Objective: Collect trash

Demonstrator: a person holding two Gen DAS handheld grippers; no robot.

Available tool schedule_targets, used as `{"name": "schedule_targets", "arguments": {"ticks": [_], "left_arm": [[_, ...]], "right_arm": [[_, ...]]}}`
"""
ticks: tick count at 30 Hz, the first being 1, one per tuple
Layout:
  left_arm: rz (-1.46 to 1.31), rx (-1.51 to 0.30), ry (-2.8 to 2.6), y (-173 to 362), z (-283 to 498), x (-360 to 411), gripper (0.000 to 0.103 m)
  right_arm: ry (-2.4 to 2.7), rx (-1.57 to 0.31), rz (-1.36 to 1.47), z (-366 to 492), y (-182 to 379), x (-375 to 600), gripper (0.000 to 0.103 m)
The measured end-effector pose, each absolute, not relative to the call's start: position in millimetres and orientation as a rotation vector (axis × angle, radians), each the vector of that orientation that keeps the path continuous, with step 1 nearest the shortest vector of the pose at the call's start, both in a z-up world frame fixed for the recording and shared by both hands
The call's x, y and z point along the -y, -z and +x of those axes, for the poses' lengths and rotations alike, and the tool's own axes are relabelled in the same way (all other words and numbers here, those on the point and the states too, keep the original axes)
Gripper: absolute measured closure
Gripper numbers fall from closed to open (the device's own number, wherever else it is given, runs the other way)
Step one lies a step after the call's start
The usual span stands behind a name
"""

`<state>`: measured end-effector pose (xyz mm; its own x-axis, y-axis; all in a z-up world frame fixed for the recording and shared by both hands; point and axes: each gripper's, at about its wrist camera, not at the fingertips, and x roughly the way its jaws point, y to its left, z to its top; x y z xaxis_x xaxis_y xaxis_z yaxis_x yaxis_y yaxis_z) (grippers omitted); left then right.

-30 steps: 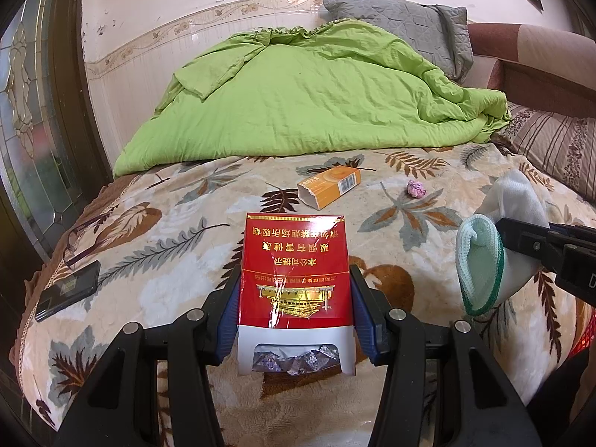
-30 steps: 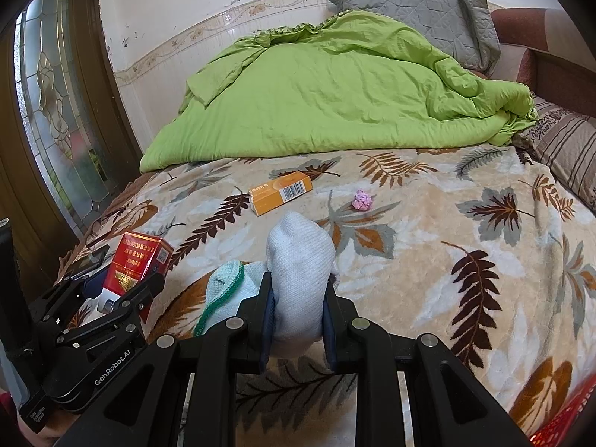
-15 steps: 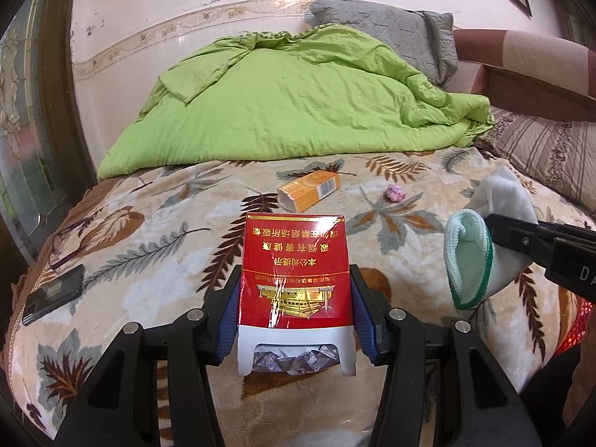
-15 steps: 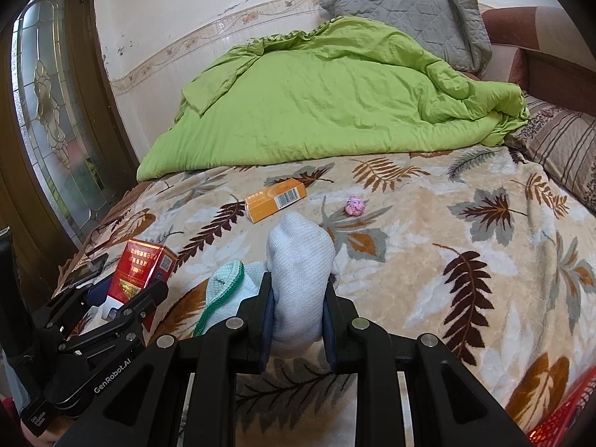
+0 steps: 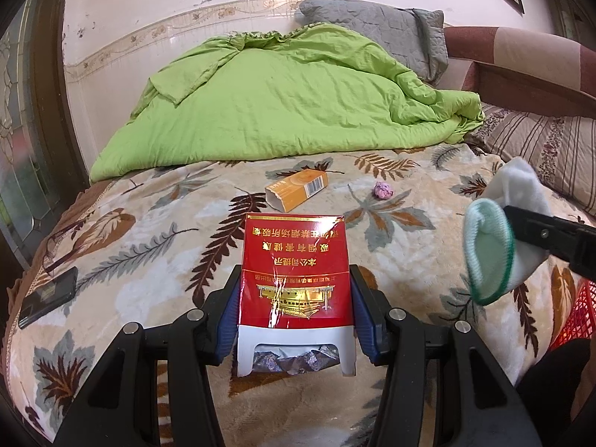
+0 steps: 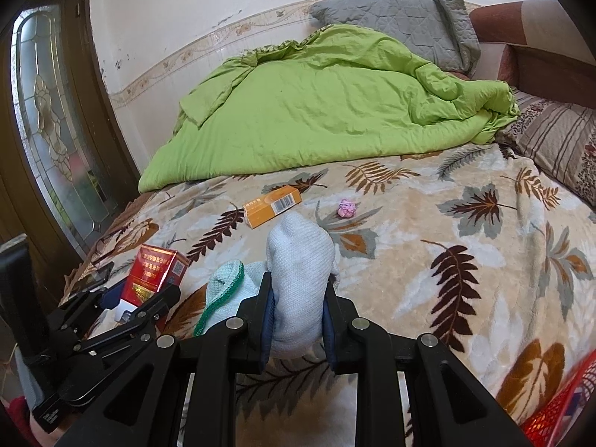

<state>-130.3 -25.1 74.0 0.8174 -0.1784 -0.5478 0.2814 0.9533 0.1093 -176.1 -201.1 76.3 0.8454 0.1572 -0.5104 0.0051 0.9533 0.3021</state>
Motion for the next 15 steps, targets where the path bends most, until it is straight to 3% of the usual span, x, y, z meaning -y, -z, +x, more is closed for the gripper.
{"name": "schedule_targets", "arguments": {"ticks": [15], "left_arm": [[0.198,-0.63,0.291,-58,-108,41,0.052]], "right_arm": [[-0.071,-0.636,0.351,-158,-64,211,0.079]]}}
